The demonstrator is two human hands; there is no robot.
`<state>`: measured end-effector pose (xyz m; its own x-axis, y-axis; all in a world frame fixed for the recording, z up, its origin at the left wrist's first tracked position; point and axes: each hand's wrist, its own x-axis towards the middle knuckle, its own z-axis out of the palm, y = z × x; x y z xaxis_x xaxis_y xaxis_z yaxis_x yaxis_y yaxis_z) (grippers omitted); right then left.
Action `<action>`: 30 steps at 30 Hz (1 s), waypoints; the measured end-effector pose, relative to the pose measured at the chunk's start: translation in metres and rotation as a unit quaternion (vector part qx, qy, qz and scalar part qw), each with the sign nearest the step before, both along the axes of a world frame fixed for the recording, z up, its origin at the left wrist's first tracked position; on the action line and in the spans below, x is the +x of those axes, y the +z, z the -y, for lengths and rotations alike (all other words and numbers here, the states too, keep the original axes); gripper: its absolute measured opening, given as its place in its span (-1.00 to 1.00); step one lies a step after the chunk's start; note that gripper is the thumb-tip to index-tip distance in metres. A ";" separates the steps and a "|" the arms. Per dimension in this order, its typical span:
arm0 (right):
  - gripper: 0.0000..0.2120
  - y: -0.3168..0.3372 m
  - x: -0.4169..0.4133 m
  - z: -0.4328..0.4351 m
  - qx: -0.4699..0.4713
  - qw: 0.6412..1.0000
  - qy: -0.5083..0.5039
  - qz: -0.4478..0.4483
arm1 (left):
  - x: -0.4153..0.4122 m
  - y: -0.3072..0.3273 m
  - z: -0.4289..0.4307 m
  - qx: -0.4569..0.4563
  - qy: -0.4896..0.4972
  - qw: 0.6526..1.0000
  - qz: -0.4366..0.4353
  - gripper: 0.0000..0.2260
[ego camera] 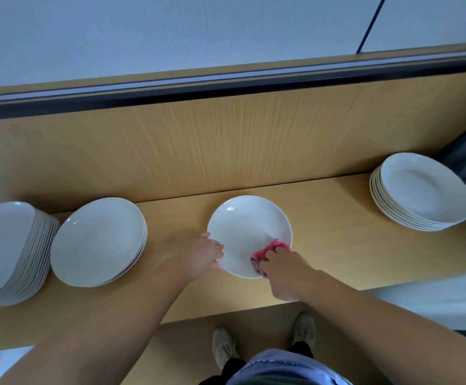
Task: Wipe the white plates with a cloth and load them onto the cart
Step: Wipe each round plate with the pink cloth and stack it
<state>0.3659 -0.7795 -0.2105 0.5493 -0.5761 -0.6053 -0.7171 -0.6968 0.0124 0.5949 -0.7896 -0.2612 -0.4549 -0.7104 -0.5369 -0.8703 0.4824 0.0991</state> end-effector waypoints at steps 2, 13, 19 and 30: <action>-0.65 0.001 0.003 -0.002 0.015 0.999 0.011 0.028 | -0.001 0.000 -0.001 0.001 0.008 1.000 0.000 -0.65; -0.78 0.023 -0.053 0.039 0.081 0.928 -0.228 0.283 | -0.034 0.004 -0.014 0.012 0.129 0.991 -0.041 -0.54; -0.84 0.031 -0.089 0.065 0.069 0.910 -0.262 0.314 | -0.100 0.018 -0.026 -0.056 0.164 0.982 -0.073 -0.66; -0.82 0.031 -0.115 0.096 0.071 0.911 -0.223 0.338 | -0.167 0.006 -0.031 -0.059 0.184 0.981 0.036 -0.58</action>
